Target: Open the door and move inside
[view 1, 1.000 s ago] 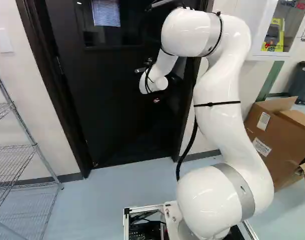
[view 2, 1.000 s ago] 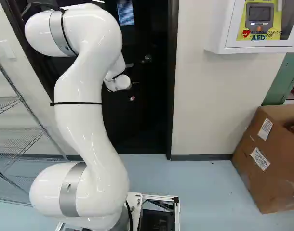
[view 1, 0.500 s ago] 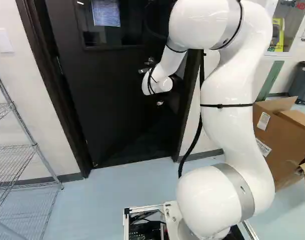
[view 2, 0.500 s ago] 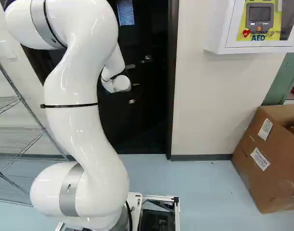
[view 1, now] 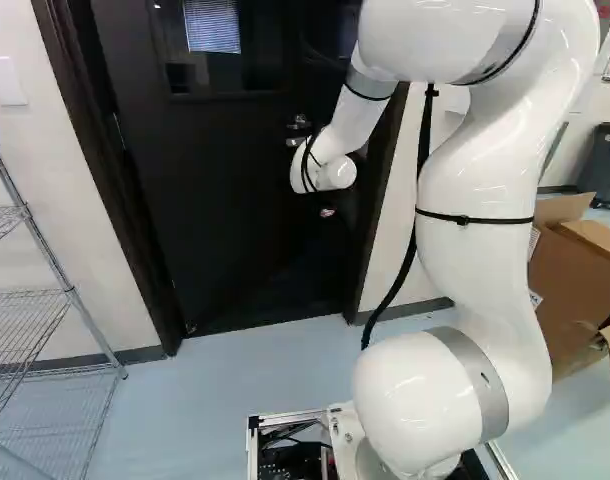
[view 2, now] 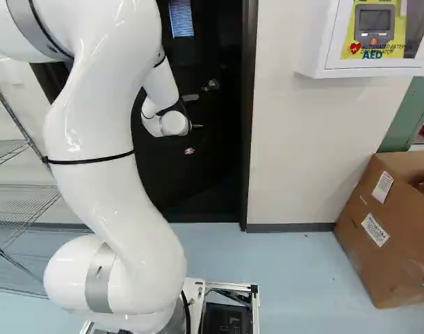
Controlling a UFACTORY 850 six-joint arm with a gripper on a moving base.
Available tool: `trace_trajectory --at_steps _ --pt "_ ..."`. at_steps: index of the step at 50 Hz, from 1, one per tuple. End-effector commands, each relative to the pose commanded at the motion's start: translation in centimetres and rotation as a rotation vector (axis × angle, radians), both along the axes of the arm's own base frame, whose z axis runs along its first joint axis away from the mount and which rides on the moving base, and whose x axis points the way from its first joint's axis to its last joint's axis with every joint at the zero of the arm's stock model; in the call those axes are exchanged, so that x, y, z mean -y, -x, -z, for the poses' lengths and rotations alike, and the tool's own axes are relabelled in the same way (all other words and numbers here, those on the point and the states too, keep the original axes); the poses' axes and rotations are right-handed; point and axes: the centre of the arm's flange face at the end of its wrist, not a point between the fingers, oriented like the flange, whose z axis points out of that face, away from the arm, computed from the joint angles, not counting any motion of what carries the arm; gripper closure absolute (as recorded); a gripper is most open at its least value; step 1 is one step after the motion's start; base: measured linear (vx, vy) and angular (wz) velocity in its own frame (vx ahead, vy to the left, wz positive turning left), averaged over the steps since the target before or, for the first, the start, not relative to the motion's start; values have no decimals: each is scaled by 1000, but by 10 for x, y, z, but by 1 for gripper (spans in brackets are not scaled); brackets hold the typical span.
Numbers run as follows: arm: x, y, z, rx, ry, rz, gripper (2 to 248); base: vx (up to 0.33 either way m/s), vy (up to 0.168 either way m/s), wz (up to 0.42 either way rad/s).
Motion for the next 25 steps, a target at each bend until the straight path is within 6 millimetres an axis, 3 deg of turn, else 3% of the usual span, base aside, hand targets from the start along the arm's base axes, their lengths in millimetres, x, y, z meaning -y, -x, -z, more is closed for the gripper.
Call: trace_trajectory --at_steps 25 --pt "14 47 -12 87 -17 18 3 0 0 0"
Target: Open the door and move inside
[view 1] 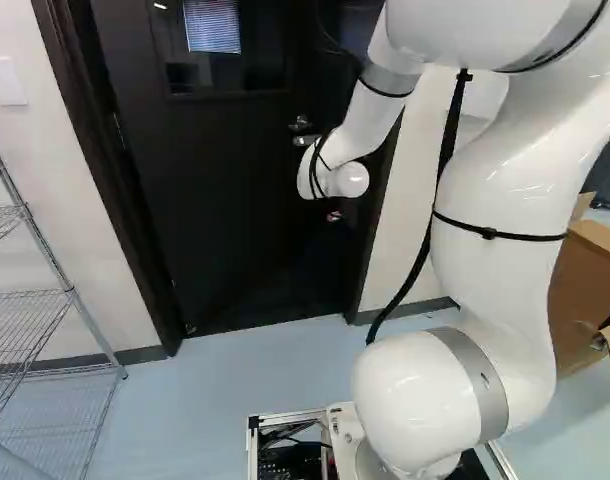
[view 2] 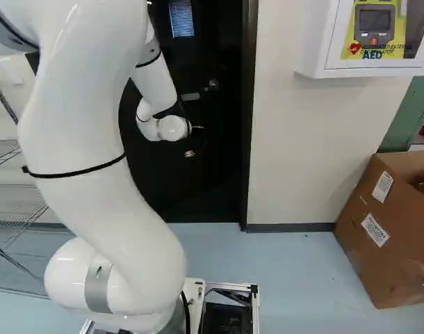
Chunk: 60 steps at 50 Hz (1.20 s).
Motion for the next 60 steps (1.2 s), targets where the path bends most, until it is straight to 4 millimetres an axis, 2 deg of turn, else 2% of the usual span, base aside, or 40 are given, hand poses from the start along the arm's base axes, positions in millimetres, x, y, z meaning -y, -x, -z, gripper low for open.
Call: trace_trajectory --at_steps 28,60 --pt "15 55 -10 84 -12 22 3 0 0 0" --pt "31 122 -8 91 -11 60 3 0 0 0"
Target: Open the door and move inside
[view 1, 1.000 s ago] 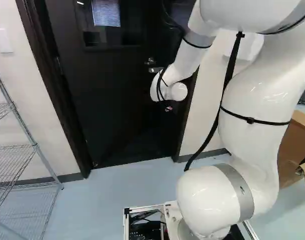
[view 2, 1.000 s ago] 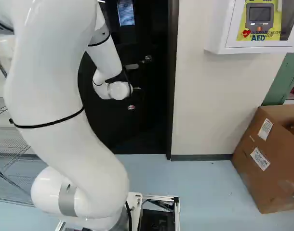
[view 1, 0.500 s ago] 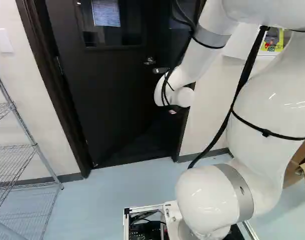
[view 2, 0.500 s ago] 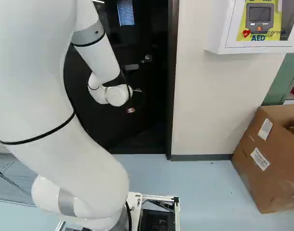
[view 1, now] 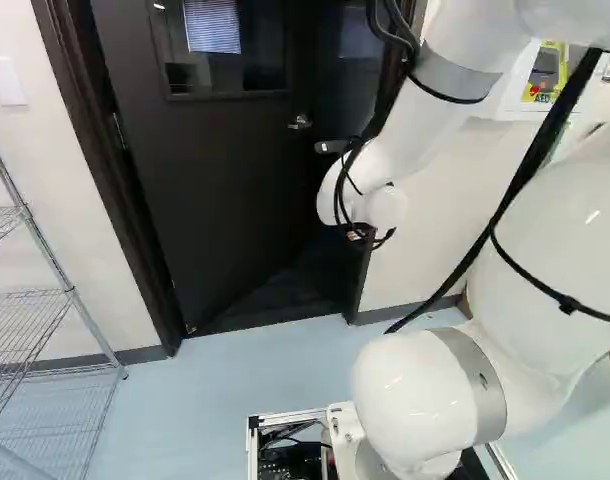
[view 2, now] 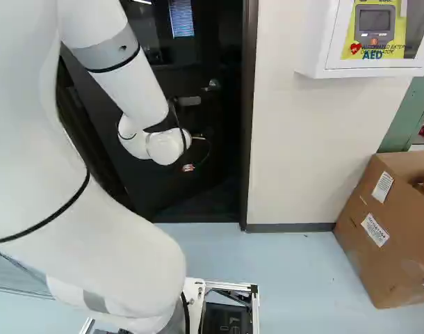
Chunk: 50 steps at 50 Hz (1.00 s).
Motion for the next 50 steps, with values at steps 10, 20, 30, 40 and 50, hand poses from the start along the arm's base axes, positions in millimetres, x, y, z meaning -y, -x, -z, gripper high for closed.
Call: trace_trajectory --at_steps 10,20,30,40,50 --pt "2 7 0 1 0 4 3 0 0 0" --pt "2 7 0 1 0 5 3 0 0 0" --pt "2 7 0 1 0 5 3 0 0 0" --pt "2 7 0 1 0 5 3 0 0 0" --pt "2 7 0 1 0 5 3 0 0 0"
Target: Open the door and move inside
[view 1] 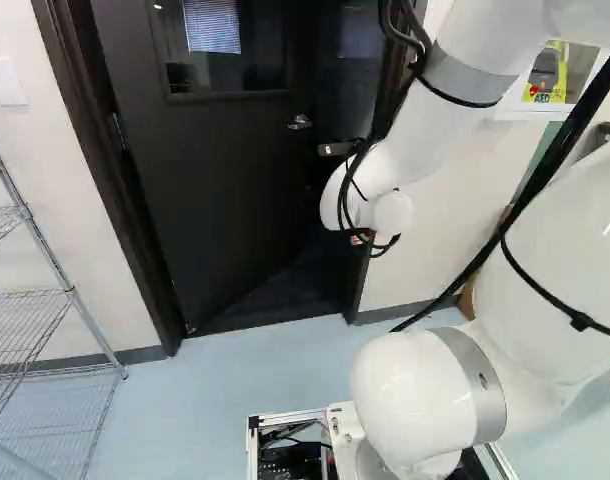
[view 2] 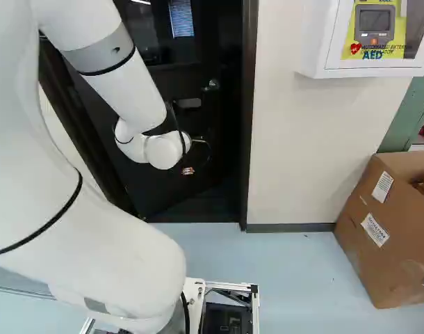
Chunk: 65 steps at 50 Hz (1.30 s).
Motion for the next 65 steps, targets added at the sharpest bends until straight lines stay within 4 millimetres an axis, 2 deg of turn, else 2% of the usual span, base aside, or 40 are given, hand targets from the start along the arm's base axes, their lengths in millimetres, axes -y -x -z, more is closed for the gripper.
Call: trace_trajectory --at_steps 27,65 --pt "0 0 0 0 0 0 3 48 22 -12" --pt "0 0 0 0 0 0 3 91 69 -18"
